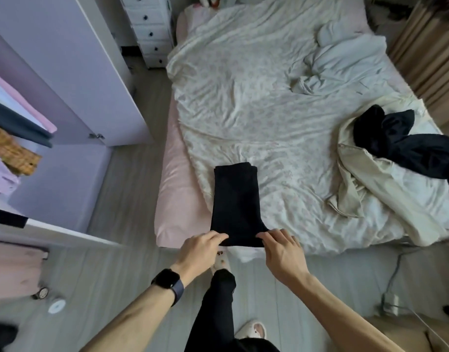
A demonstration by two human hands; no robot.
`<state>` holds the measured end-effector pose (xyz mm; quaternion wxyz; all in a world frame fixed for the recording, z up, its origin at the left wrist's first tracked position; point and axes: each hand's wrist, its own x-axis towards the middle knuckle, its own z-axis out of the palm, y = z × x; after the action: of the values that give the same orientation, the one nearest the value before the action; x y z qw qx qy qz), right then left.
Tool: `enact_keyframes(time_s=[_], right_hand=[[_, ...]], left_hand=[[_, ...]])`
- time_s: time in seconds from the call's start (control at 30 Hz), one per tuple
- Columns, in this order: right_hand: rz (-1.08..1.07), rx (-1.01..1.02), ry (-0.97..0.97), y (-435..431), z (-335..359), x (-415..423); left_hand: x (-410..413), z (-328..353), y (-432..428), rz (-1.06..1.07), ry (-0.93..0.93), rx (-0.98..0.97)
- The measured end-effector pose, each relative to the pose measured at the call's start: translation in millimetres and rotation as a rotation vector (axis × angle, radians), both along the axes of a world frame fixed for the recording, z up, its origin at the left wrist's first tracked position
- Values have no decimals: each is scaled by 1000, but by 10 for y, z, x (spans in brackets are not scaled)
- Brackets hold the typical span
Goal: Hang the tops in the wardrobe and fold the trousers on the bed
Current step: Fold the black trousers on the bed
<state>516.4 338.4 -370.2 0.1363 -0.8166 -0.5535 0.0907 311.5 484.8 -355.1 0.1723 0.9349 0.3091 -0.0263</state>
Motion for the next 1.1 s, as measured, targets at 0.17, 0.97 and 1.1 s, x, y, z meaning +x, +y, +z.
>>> enact_keyframes(time_s=[0.17, 0.97, 1.1], right_hand=[[-82, 9, 115, 1106, 32, 584], [-450, -139, 478, 3226, -1833, 1883], [-394, -158, 421, 3353, -1934, 1937]], left_hand=[[668, -12, 910, 231, -113, -52], [1958, -2145, 3007, 287, -22, -56], [1950, -2277, 3094, 399, -16, -141]])
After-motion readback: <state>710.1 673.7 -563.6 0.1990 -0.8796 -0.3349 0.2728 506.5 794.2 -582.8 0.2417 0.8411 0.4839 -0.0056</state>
